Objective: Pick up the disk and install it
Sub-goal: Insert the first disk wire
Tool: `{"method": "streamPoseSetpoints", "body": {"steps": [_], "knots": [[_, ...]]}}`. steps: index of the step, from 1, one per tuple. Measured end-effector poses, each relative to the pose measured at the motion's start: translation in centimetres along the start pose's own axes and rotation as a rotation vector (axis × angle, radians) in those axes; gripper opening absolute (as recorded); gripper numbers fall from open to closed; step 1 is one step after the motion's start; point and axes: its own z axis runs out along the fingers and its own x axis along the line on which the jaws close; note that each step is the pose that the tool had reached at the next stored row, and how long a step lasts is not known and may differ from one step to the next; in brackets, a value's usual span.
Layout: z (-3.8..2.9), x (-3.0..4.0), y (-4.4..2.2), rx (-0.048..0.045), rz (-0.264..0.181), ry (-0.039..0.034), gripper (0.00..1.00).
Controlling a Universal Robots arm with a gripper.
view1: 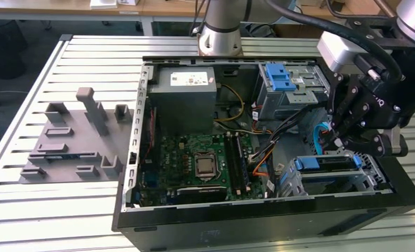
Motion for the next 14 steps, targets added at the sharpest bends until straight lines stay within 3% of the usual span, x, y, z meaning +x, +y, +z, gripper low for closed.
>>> {"method": "streamPoseSetpoints", "body": {"steps": [14], "knots": [[0.03,-0.64,-1.05,0.0000,0.000,0.0000,0.11]]}}
